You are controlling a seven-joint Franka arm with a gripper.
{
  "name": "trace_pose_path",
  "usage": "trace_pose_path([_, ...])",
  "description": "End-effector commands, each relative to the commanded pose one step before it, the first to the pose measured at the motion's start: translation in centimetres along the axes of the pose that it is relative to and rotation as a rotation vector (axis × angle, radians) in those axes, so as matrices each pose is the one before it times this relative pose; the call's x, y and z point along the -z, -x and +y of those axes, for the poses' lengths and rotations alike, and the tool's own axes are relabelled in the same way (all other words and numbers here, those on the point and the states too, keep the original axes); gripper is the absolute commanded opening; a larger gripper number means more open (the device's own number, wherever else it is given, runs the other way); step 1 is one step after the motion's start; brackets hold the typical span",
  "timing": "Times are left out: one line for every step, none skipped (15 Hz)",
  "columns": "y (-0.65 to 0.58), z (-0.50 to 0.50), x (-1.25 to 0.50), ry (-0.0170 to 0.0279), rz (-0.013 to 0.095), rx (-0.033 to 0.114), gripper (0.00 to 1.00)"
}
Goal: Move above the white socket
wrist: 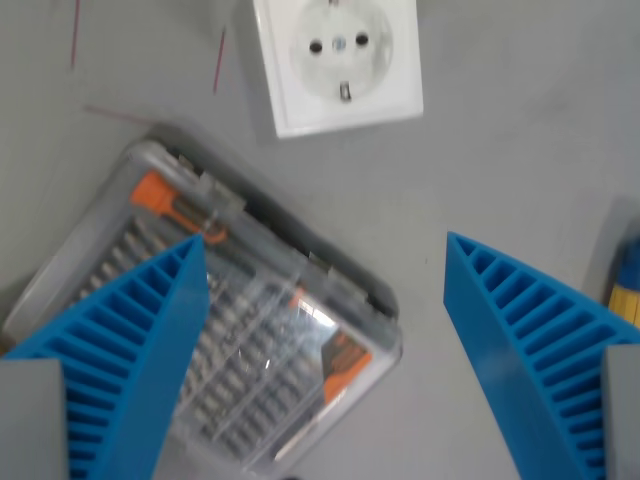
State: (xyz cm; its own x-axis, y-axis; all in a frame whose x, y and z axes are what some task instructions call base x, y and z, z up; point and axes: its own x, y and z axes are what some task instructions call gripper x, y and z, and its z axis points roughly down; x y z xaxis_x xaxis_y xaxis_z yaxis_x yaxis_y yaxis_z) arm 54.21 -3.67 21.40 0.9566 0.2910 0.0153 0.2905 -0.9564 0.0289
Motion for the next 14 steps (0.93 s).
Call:
trace_pose_path([-1.792,0.361,-0.782,-0.02182,-0.0024,0.0999,1.00])
trace_pose_path([-0.369,0.110,-0.282,0.00192,0.0034,0.0018,1.00])
trace_pose_path([-0.345,0.104,-0.264,0.00156,0.0019,0.0033,1.00])
trace_pose_path([-0.319,0.097,-0.248,0.00120,0.0013,0.0041,1.00])
trace_pose_path([-0.293,0.093,-0.231,0.00101,-0.0001,0.0042,1.00])
trace_pose_path([-0.268,0.090,-0.215,0.00152,0.0010,0.0008,1.00])
trace_pose_path([-0.211,0.080,-0.171,0.00121,0.0006,0.0017,1.00])
trace_pose_path([-0.197,0.076,-0.161,0.00088,0.0003,0.0028,1.00])
trace_pose_path([-0.189,0.073,-0.151,0.00084,0.0004,0.0023,1.00])
trace_pose_path([-0.183,0.071,-0.149,0.00096,0.0010,0.0029,1.00])
trace_pose_path([-0.180,0.069,-0.149,0.00066,0.0003,-0.0007,1.00])
trace_pose_path([-0.176,0.065,-0.150,0.00079,0.0008,-0.0009,1.00])
trace_pose_path([-0.174,0.062,-0.148,0.00051,-0.0003,0.0008,1.00])
trace_pose_path([-0.168,0.059,-0.147,0.00052,-0.0002,0.0017,1.00])
